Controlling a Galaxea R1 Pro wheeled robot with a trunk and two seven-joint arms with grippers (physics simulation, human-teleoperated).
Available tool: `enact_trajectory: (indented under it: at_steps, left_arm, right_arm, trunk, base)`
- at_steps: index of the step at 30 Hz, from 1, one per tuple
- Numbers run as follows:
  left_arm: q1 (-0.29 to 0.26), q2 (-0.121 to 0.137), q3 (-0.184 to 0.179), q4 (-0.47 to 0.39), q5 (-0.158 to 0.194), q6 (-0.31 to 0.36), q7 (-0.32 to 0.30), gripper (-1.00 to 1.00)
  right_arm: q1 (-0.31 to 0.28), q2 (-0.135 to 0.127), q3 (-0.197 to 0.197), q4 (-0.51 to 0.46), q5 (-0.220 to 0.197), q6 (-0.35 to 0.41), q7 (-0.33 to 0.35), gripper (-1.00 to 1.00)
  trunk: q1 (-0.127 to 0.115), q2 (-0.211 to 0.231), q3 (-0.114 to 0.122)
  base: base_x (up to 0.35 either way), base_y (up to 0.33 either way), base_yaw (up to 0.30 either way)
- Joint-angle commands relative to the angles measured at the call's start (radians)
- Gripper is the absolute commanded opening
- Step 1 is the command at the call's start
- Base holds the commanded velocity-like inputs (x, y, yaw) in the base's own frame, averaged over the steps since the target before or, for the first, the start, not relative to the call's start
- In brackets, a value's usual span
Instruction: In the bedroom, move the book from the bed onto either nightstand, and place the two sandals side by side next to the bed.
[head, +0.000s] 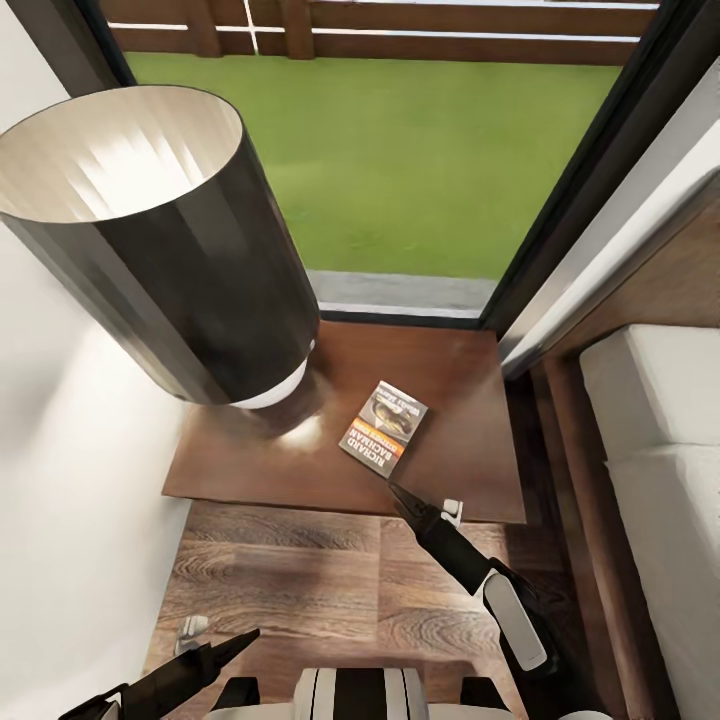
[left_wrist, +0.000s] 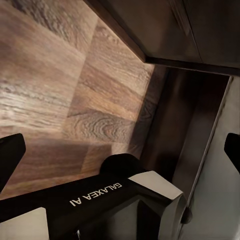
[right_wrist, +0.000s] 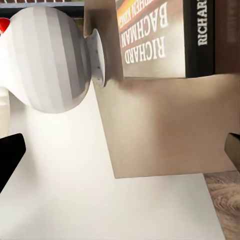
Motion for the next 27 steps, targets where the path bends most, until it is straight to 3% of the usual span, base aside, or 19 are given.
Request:
enact_trajectory:
  at_steps: [1, 12, 17, 20, 22, 23, 24, 25, 27]
  left_arm:
    - [0.0, 0.0, -0.003, 0.0, 0.008, 0.011, -0.003, 1.0]
    - [0.0, 0.0, -0.007, -0.001, 0.008, 0.011, -0.003, 1.0]
    - [0.0, 0.0, -0.029, -0.001, 0.008, 0.011, -0.002, 1.0]
    - [0.0, 0.0, -0.035, -0.001, 0.008, 0.011, -0.002, 1.0]
    - [0.0, 0.0, -0.037, -0.001, 0.008, 0.01, -0.001, 1.0]
    - [0.0, 0.0, -0.038, -0.001, 0.008, 0.01, 0.0, 1.0]
    - [0.0, 0.0, -0.04, -0.002, 0.008, 0.009, 0.001, 1.0]
    - [0.0, 0.0, -0.04, -0.002, 0.008, 0.009, 0.001, 1.0]
    - [0.0, 0.0, -0.04, -0.003, 0.008, 0.009, 0.002, 1.0]
  right_arm:
    - [0.0, 0.001, -0.003, 0.0, -0.005, 0.008, 0.001, 1.0]
    - [0.0, 0.0, 0.0, -0.002, -0.004, 0.008, 0.002, 1.0]
    - [0.0, -0.002, 0.004, -0.012, 0.011, 0.009, 0.003, 1.0]
    - [0.0, -0.003, 0.004, -0.021, 0.065, 0.014, 0.005, 1.0]
    - [0.0, -0.002, 0.005, -0.043, 0.13, 0.019, 0.005, 1.0]
    - [0.0, -0.003, 0.004, -0.067, 0.189, 0.021, 0.005, 1.0]
    - [0.001, -0.003, 0.003, -0.106, 0.324, 0.025, 0.007, 1.0]
    - [0.002, -0.003, 0.002, -0.113, 0.361, 0.026, 0.007, 1.0]
    - [0.003, -0.004, 0.002, -0.121, 0.395, 0.028, 0.008, 1.0]
  trunk:
    - [0.0, 0.0, 0.0]
    - [-0.042, 0.077, 0.034]
    - [-0.061, 0.112, 0.05]
    - [-0.073, 0.133, 0.059]
    - [-0.081, 0.147, 0.065]
    - [-0.084, 0.154, 0.069]
    - [-0.088, 0.161, 0.072]
    - [-0.092, 0.168, 0.075]
    - [-0.1, 0.182, 0.081]
  base:
    - [-0.007, 0.0, 0.0]
    - [-0.001, 0.0, 0.0]
    - [0.0, 0.0, 0.0]
    - [0.0, 0.0, 0.0]
    - [0.0, 0.0, 0.0]
    - [0.0, 0.0, 0.0]
    - [0.0, 0.0, 0.0]
    - [0.0, 0.0, 0.0]
    - [0.0, 0.0, 0.0]
